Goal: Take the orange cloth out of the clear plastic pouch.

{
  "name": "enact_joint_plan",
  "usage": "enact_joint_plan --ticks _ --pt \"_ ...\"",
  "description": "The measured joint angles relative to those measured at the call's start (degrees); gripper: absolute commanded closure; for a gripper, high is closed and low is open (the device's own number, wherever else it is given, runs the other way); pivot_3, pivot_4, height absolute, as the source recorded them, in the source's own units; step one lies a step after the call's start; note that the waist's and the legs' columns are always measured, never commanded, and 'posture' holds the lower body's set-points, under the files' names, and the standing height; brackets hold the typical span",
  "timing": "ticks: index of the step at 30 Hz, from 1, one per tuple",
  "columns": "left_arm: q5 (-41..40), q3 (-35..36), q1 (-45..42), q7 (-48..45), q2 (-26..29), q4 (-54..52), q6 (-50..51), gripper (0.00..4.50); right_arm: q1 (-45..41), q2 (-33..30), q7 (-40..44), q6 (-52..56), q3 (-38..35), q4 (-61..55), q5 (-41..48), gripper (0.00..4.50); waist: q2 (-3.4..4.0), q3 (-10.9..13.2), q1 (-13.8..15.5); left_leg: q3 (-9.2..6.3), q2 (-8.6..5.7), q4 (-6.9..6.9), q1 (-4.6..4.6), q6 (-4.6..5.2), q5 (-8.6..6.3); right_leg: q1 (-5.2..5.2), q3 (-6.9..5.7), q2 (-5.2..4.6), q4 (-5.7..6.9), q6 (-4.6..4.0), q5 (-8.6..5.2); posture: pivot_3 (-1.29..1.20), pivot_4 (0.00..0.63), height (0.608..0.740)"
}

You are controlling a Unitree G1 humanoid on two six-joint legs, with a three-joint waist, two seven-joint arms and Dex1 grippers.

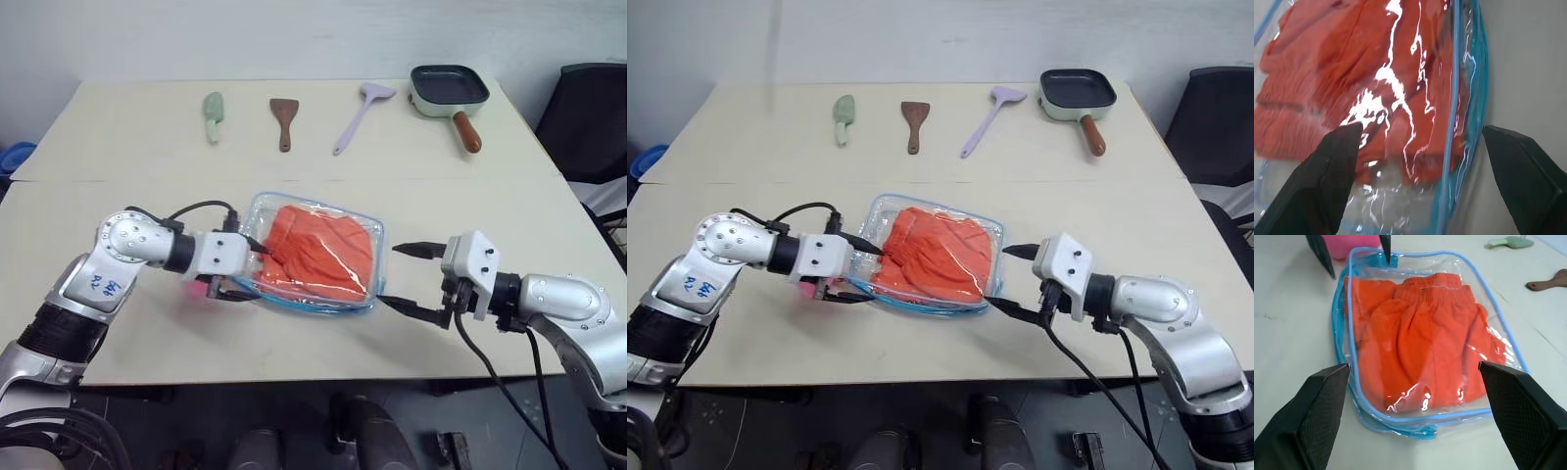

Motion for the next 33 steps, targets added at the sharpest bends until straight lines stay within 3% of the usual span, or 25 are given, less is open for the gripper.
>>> enact_joint_plan --ticks 4,9,12,20,23,25,29,33 --pt "4.78 0.98 -0.72 -0.33 0.77 7.19 -10.42 0.35 1.74 0.00 -1.28 0.49 -0.29 -1.95 0.27 0.14 0.00 0.00 0.00 -0.05 0.13 -0.01 0.00 0.15 -0.06 0.00 0.00 -0.04 -0.02 0.05 0.03 0.00 0.150 0.740" --pt "6.84 2.17 -2.10 2.70 -3.62 11.88 -16.58 0.35 2.04 0.19 -2.62 1.18 -0.41 -2.71 0.42 0.14 0.00 0.00 0.21 -0.05 0.16 0.01 -0.01 0.27 -0.10 0.00 0.01 -0.07 -0.03 0.12 0.07 0.00 0.150 0.740" --pt "6.67 2.51 -2.22 2.93 -4.94 12.59 -16.67 0.89 2.04 0.19 -2.73 1.19 -0.41 -2.75 0.45 0.08 0.00 0.00 0.28 -0.05 0.16 0.01 -0.01 0.28 -0.11 0.00 0.00 -0.06 -0.02 0.13 0.08 0.00 0.150 0.740" --pt "4.11 3.99 0.11 -1.40 -4.84 11.72 -14.40 3.39 2.10 0.60 -2.92 1.62 -0.60 -2.86 1.46 0.08 0.00 0.00 -0.05 -0.05 0.20 0.01 0.00 0.28 -0.11 0.00 -0.01 -0.04 -0.01 0.13 0.08 0.00 0.150 0.740" --pt "0.63 4.98 3.26 -2.49 -4.89 5.91 -4.62 4.37 2.08 1.42 -3.80 2.96 -1.91 -4.00 3.64 0.08 0.00 0.00 -0.13 -0.14 0.23 0.01 0.00 0.28 -0.11 0.00 0.02 -0.03 0.02 0.13 0.08 0.00 0.150 0.740" --pt "-4.54 6.51 5.05 -0.20 -7.04 0.35 8.87 4.37 2.22 1.67 -4.30 3.79 -2.25 -5.13 4.87 0.08 0.00 0.00 -0.15 -0.30 0.23 0.01 0.00 0.29 -0.12 0.01 0.05 -0.03 0.02 0.14 0.08 0.00 0.150 0.740" --pt "-12.58 8.32 6.08 8.73 -13.13 -10.12 31.94 4.40 3.34 4.01 -6.18 5.28 -1.71 -8.62 7.12 1.36 -0.02 -0.01 0.50 -0.44 0.18 0.05 -0.05 0.31 -0.12 0.06 0.06 -0.04 0.02 0.22 0.13 0.00 0.150 0.740" --pt "-14.09 8.71 8.29 14.35 -15.54 -16.75 40.03 4.40 4.18 4.14 -8.15 5.49 1.63 -9.57 4.96 2.78 -0.02 -0.01 0.42 -0.41 0.17 0.04 -0.03 0.31 -0.12 0.06 0.10 -0.04 0.01 0.24 0.15 0.00 0.150 0.740"
